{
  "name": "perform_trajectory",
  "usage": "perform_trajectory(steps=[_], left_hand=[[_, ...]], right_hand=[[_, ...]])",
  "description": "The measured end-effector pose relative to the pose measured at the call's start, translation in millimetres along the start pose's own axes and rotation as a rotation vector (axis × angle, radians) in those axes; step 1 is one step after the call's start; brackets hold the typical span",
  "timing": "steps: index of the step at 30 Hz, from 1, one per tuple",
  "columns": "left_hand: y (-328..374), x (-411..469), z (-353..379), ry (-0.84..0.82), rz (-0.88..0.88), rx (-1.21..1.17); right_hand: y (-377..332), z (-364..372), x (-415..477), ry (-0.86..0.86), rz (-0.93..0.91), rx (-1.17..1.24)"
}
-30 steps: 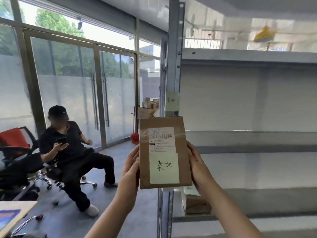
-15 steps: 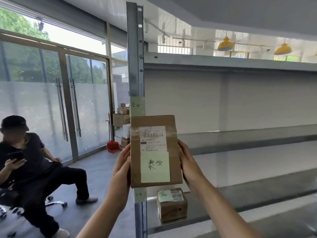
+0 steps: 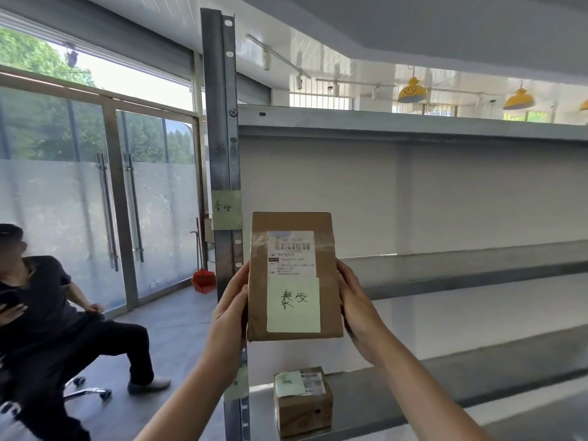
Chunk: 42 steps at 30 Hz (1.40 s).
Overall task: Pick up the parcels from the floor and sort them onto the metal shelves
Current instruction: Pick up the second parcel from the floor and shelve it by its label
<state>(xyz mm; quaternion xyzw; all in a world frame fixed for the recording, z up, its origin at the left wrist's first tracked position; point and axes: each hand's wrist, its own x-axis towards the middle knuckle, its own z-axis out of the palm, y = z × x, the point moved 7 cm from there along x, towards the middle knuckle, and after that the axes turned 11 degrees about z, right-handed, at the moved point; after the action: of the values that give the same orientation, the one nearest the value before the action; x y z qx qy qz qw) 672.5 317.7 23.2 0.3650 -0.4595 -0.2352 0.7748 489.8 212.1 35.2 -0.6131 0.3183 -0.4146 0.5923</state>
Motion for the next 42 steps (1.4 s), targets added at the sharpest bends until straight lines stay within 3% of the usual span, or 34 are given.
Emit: perform_trajectory(steps=[7, 15, 32, 38, 42], left_hand=[[-0.1, 32.4, 26.1, -0.021, -0.023, 0.053], [-13.2, 71.0, 43.5, -0.004, -0.118, 0.027], [-69.8, 111.2, 20.3, 0.243, -0.300, 0.091], [-85.2, 104.9, 22.1, 0.329, -0.469, 0.054], [-87.7, 105.7, 22.8, 0.335, -0.459, -0.034]], right_hand=[[-12.6, -19.3, 35.0, -0.068, -0.007, 0.100], [-11.2, -38.6, 87.0, -0.028, 0.056, 0.186], [13.0, -28.5, 148.6, -0.059, 0.114, 0.039], [24.4, -22.1, 153.0, -0.087, 0.186, 0.037], [42.0, -23.2, 158.6, 0.024, 0.280, 0.148]])
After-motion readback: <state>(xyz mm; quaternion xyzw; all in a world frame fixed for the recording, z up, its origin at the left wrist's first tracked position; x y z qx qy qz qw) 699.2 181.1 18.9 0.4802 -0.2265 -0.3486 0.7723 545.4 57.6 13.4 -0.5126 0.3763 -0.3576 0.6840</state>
